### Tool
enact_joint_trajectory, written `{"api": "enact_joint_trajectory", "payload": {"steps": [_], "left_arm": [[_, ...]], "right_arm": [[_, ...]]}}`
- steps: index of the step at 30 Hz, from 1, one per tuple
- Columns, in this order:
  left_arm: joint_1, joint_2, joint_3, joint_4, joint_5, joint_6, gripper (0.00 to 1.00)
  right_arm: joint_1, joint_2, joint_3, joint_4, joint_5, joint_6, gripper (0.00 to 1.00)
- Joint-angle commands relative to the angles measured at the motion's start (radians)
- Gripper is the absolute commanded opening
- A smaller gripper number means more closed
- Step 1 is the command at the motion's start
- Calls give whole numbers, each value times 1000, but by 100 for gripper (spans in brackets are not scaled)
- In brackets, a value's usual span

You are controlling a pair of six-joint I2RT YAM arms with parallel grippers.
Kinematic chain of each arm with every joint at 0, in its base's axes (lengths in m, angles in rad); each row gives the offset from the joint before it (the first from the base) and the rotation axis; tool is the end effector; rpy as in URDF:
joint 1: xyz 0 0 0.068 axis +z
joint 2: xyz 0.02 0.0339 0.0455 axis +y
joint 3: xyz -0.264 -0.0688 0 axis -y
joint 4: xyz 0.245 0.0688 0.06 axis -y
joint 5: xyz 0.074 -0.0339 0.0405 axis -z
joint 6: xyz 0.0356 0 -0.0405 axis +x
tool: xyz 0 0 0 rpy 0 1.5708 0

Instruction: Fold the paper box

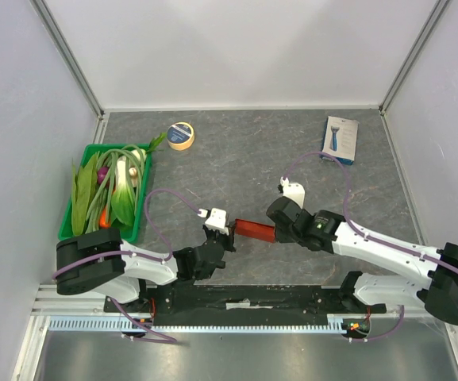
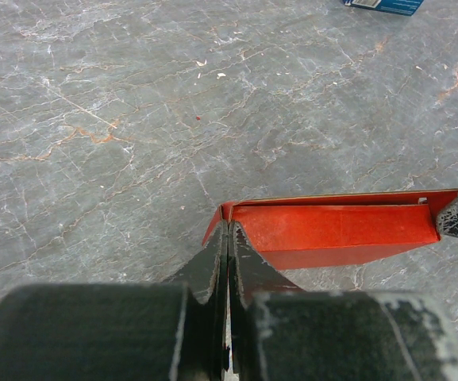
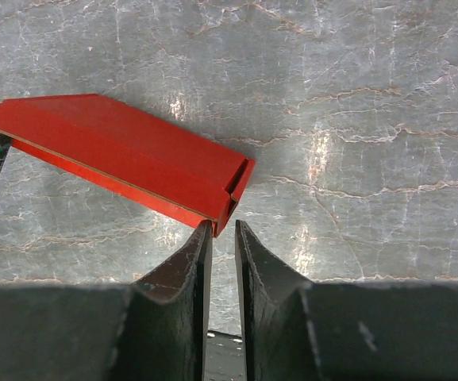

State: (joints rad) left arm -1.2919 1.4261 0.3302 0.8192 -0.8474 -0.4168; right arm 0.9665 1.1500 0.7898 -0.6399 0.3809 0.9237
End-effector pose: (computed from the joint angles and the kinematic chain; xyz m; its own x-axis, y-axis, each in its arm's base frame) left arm 0.0920 -0.2245 0.1576 -0.2460 -0.1143 -0.9625 0.3699 0.9068 -0.2022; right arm 0.1361 0.1739 0.2342 -0.8067 0.1352 -0.5753 -0.0103 0.9701 0.2424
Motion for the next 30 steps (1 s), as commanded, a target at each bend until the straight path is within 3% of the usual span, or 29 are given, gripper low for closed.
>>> {"api": "enact_joint_trajectory", "payload": {"steps": [1, 7, 14, 23, 30], "left_arm": [[-17, 37, -34, -190, 24, 30, 2], [-17, 34, -33, -190, 24, 36, 2], [-21, 31, -33, -190, 24, 41, 2], [-23, 28, -31, -192, 22, 41, 2], [-23, 33, -34, -193, 19, 32, 2]], "right_arm": [[-12, -3, 32, 36, 12, 15, 23], [-29, -7, 16, 48, -10, 58, 18], [-69, -27, -33, 80, -80, 133, 0], [-149, -111, -161, 203, -229, 253, 0], [-158, -111, -146, 122, -202, 158, 0]]}}
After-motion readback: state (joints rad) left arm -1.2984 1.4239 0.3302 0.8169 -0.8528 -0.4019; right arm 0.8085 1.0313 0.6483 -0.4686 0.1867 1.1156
